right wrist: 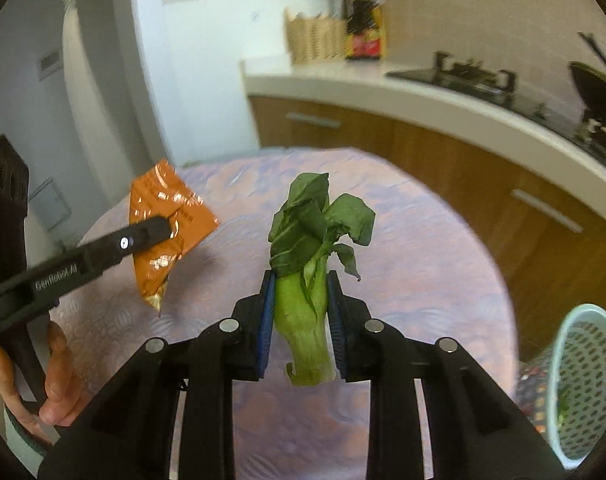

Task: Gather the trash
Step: 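Carry wrapper and bok choy over the wastebasket and open both tools to drop them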

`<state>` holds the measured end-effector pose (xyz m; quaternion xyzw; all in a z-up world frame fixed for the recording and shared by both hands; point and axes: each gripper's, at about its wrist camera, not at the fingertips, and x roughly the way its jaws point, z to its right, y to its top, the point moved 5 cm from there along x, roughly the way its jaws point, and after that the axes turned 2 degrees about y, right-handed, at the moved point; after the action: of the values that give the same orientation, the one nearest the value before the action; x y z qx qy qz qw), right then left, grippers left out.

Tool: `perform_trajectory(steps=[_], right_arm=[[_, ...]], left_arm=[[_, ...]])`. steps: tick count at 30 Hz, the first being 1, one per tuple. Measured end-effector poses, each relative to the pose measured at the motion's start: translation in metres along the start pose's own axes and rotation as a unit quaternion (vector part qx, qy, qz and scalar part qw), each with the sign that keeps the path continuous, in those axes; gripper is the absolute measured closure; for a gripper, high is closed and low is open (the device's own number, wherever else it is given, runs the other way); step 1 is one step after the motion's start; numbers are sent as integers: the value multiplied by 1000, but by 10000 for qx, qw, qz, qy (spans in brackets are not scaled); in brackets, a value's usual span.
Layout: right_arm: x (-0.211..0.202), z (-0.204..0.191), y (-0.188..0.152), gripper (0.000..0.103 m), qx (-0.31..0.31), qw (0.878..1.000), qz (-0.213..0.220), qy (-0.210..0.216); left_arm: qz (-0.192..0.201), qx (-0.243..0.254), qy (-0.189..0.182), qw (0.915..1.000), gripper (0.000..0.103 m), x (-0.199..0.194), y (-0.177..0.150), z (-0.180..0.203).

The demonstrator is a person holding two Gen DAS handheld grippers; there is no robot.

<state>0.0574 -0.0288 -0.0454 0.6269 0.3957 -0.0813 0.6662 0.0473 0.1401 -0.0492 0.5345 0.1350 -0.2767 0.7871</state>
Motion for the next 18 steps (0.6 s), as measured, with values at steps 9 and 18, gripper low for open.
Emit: perform_trajectory(steps=[9, 18], right_arm=[[-60, 69, 2, 81, 471, 9968, 437, -479], [-115, 151, -16, 81, 1035, 9856, 680, -1154]], left_arm=[[7, 744, -370, 9965, 90, 1, 2, 85], [-275, 1679, -907, 9812, 90, 38, -22, 203]])
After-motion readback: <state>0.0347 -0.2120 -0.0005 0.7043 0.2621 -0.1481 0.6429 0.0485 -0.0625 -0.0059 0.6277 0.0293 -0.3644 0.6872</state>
